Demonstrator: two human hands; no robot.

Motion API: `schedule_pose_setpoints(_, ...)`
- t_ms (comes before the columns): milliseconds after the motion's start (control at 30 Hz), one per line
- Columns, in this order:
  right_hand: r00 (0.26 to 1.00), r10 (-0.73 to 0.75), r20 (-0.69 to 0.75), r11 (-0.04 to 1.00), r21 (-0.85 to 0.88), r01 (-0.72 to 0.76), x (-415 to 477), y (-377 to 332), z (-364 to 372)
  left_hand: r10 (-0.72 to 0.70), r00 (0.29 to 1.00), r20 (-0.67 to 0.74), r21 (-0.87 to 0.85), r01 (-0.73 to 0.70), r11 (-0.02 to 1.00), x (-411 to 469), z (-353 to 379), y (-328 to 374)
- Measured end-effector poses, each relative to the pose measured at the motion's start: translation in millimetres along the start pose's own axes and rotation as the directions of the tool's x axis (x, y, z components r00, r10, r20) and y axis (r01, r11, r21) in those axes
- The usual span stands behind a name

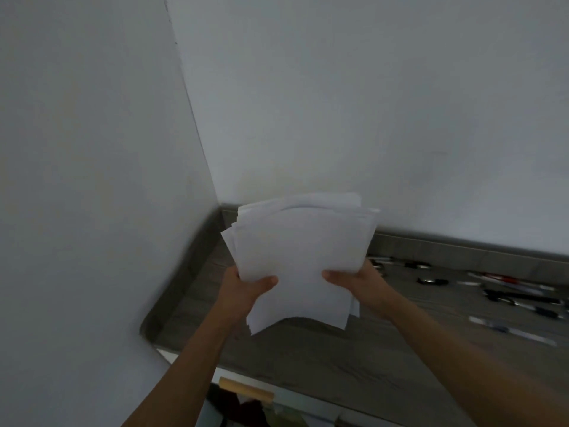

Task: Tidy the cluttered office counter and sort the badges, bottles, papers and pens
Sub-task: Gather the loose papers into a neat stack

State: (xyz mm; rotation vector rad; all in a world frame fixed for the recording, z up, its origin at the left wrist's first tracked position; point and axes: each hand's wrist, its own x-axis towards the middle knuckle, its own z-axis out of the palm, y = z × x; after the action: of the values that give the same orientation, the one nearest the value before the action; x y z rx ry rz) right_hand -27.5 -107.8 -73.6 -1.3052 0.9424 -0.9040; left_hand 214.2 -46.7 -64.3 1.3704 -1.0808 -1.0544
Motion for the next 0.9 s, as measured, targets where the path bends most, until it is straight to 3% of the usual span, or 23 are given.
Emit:
schedule_pose_setpoints(100, 0.999, -0.016, -0.03, 1.0, -0.014, 0.015, -1, 7, -1, 0.009, 1.0, -0.011, 0.008, -0.009, 1.0, 0, 9, -5)
schedule_pose_setpoints(233, 0.995, 0.093, 0.036, 0.993, -0.078, -0.09, -9, 25, -11, 0.028, 1.0, 0.012, 0.101, -0.029, 0.994, -7, 22, -18)
schedule_pose_setpoints(367, 0.999, 0.03, -0.038, 0.999, -0.042, -0.032, -26, 2, -44, 0.071, 0.997, 0.018, 0.125, -0.073, 0.989, -9, 50, 6)
schedule_pose_setpoints(633, 0.974, -0.118, -0.194, 0.991, -0.083, 0.103, -99, -51, -173, 0.176, 0.976, 0.13, -0.026, -0.174, 0.984, -31, 189, 58)
schedule_pose_setpoints(900, 0.98, 0.005, -0.199, 0.993, -0.117, -0.029, -157, -27, -264, 0.107, 0.974, 0.2, -0.028, -0.103, 0.994, -57, 286, 53)
